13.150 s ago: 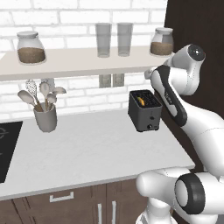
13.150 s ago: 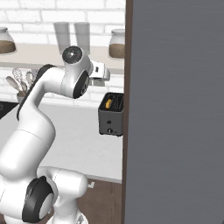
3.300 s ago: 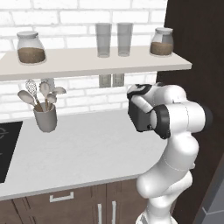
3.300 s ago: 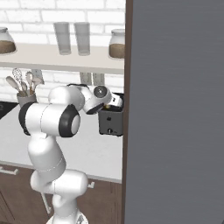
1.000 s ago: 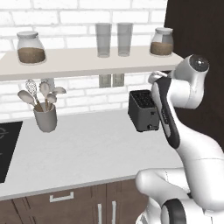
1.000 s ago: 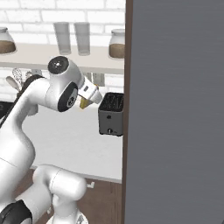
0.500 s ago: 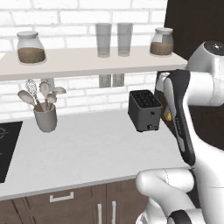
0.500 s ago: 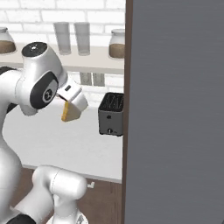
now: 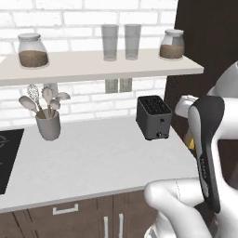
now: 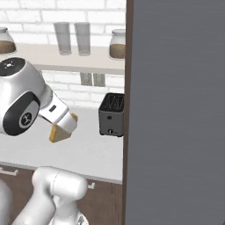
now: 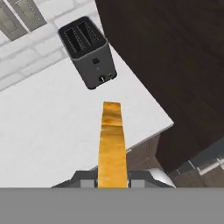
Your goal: Start the toaster. Once the lever pops up, take the bread to the plate on the dining counter.
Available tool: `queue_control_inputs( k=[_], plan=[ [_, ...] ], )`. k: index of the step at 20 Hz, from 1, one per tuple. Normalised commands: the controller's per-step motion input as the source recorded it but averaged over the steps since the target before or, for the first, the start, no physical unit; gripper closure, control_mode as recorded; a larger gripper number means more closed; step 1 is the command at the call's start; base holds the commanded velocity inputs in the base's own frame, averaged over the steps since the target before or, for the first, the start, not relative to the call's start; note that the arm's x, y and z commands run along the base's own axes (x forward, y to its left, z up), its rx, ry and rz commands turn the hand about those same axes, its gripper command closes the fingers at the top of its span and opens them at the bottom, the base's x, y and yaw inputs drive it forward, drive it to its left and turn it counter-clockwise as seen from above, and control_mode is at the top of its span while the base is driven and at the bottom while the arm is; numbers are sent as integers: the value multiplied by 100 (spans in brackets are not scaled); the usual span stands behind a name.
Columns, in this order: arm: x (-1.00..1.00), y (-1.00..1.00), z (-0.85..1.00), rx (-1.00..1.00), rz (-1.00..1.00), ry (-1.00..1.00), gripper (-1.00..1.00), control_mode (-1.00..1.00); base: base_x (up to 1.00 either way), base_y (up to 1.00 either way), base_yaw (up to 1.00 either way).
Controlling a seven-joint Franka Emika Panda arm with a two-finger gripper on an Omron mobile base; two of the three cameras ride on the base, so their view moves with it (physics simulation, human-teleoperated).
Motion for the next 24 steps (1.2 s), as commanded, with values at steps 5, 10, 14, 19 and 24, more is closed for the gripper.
queue_control_inputs(
  k=[5,10,14,19,24],
  plan=[
    [-50,6,-9,-2,0,0,100,100,-19,4,0],
    [0,0,0,0,0,0,100,100,-100,39,-7],
    [0,0,0,0,0,0,100,100,-68,41,-58],
    [0,0,0,0,0,0,100,100,-14,2,-95],
    [0,0,0,0,0,0,100,100,-2,0,-99]
  ],
)
